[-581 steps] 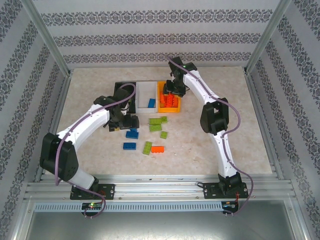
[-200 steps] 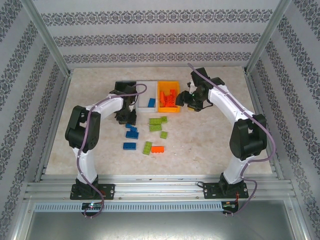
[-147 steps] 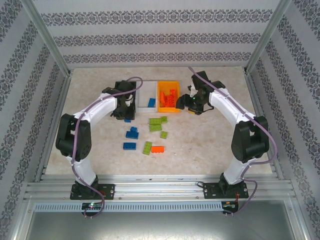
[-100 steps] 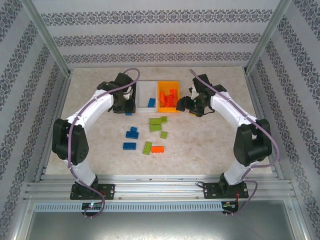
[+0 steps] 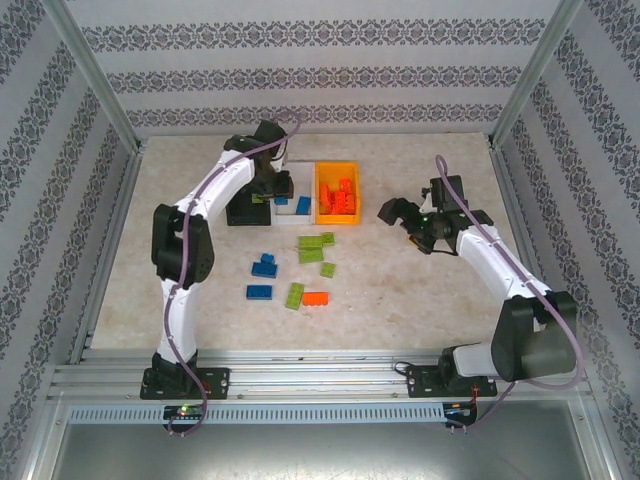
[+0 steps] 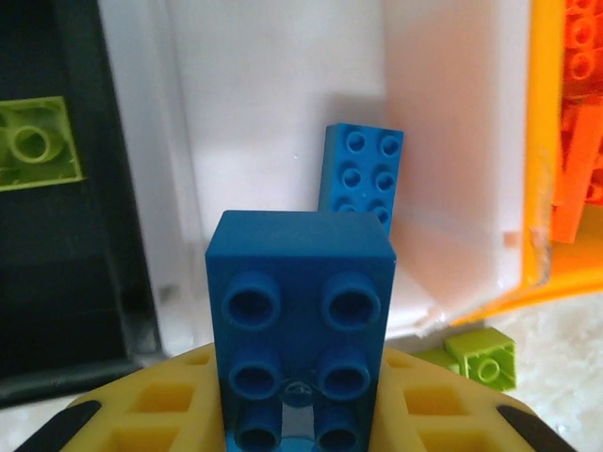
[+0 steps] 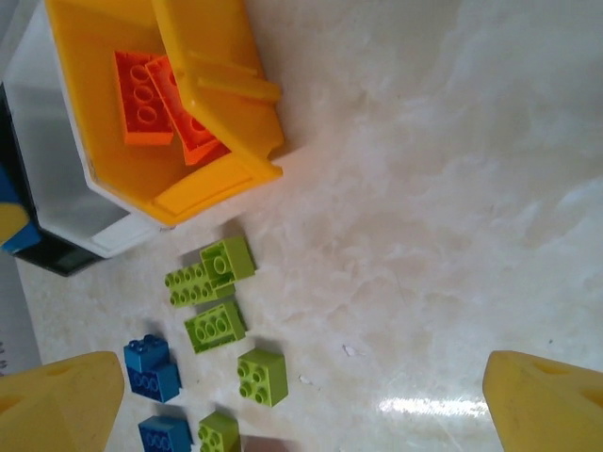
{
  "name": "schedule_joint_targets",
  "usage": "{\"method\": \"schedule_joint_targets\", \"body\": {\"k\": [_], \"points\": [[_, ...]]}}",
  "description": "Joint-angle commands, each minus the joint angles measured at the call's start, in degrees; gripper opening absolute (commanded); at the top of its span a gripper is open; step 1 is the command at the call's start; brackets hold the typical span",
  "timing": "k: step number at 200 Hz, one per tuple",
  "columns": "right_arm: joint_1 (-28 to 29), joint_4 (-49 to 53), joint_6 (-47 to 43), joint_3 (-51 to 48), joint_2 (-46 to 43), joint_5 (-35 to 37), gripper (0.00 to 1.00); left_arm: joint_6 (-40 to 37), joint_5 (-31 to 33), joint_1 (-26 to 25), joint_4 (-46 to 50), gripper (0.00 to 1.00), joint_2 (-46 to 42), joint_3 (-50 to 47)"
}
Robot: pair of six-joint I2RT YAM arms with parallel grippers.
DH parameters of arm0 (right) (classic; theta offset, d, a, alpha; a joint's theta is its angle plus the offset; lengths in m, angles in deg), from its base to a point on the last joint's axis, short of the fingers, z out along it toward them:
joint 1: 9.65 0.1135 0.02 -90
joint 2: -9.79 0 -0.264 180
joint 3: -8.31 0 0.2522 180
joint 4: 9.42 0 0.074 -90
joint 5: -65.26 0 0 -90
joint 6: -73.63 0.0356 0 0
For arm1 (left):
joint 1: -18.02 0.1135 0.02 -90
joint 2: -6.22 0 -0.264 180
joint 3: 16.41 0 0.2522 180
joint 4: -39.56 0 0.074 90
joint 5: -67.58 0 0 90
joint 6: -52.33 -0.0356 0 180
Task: Sort the legos into containers by color
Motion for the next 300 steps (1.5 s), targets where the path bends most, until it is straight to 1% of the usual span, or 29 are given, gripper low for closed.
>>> {"method": "schedule_joint_targets", "body": {"k": [1, 54, 82, 97, 104, 145, 169, 187, 202, 231, 249, 274, 300], "points": [[0.6, 0.9, 1.4, -0.8, -2.6, -2.3, 0.98, -1.8, -0.7, 0.2, 3.9, 0.29, 2.4, 4.4], [1.1, 2.4, 3.2, -3.0, -5.8, -0.8, 0.98, -1.2, -2.1, -0.3, 3.8, 0.30, 7.8, 8.2], [1.3, 3.1, 3.4, -3.5, -6.7, -0.6, 0.98, -0.7, -2.4, -0.8, 3.8, 0.39, 9.3, 9.7], [1.3, 3.4, 3.2, -3.6, -6.8, -0.6, 0.98, -0.7, -2.2, -1.1, 3.9, 0.47, 9.2, 9.8], [1.3, 3.4, 3.2, -3.5, -6.8, -0.6, 0.98, -0.5, -2.2, -1.1, 3.9, 0.49, 9.0, 9.8], [1.8, 3.1, 3.0, -3.5, -6.0, -1.4, 0.98, -0.4, -1.1, -1.2, 4.0, 0.54, 6.3, 8.2], [2.7, 2.8, 2.2, -3.5, -5.6, -1.7, 0.98, -0.3, -0.3, -1.2, 3.4, 0.57, 2.2, 5.3], [3.5, 2.1, 1.8, -3.7, -4.7, -2.0, 0.98, -0.2, 0.7, -1.3, 2.7, 0.60, -2.5, 0.8], [4.5, 1.1, 1.9, -3.9, -3.6, -2.3, 0.98, 0.2, 1.4, -1.5, 1.5, 0.62, -7.5, -5.2], [7.3, -1.1, 2.1, -3.2, -0.1, -3.0, 0.98, 1.4, 2.4, -2.4, -2.1, 0.66, -18.7, -21.7], [9.5, -1.7, 1.9, -1.4, 2.8, -3.4, 0.98, 2.8, 2.0, -2.6, -3.8, 0.68, -23.6, -31.3], [12.4, -0.8, 0.6, 3.0, 7.4, -3.8, 0.98, 4.3, 1.5, -3.8, -6.3, 0.73, -27.6, -40.8], [15.2, -0.2, 0.1, 6.8, 11.0, -4.0, 0.98, 4.2, 2.1, -5.5, -7.4, 0.76, -27.6, -44.5]]}}
